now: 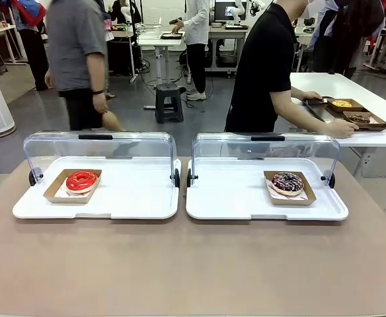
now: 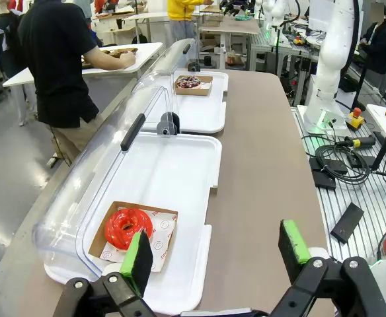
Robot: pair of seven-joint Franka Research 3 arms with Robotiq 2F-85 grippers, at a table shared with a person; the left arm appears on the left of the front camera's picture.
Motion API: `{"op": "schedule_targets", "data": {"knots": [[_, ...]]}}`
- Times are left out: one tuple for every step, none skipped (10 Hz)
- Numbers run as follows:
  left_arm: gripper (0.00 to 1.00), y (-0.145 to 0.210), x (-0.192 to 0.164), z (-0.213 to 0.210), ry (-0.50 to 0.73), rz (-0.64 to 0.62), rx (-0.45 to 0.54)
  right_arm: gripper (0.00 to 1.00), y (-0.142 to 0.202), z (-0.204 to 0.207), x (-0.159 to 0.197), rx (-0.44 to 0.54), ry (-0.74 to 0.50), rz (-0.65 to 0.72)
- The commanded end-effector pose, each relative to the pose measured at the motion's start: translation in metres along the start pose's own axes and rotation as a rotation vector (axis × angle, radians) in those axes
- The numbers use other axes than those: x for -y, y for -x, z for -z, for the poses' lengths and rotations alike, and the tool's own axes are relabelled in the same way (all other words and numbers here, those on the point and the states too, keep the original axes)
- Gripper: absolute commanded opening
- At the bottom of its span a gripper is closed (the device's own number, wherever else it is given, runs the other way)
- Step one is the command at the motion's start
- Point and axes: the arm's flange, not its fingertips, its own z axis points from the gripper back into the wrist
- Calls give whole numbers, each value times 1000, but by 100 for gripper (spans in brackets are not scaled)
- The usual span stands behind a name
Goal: Provide the desired donut to the person.
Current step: Place the picked Paper togo box onto the Handle tray extended by the person.
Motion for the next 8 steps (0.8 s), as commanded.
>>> {"op": "schedule_targets", "data": {"knots": [[100, 1, 2, -1, -2, 6, 5, 100, 0, 0, 1, 9, -4, -1], [100, 1, 2, -1, -2, 6, 5, 100, 0, 0, 1, 9, -4, -1], [100, 1, 2, -1, -2, 6, 5, 100, 0, 0, 1, 9, -4, -1], [100, 1, 2, -1, -2, 6, 5, 100, 0, 0, 1, 9, -4, -1], [100, 1, 2, -1, -2, 6, 5, 100, 0, 0, 1, 9, -4, -1], [100, 1, 2, -1, -2, 6, 5, 100, 0, 0, 1, 9, -4, -1], [100, 1, 2, -1, -2, 6, 5, 100, 0, 0, 1, 9, -4, -1], [100, 1, 2, -1, -2, 6, 5, 100, 0, 0, 1, 9, -4, -1]]}}
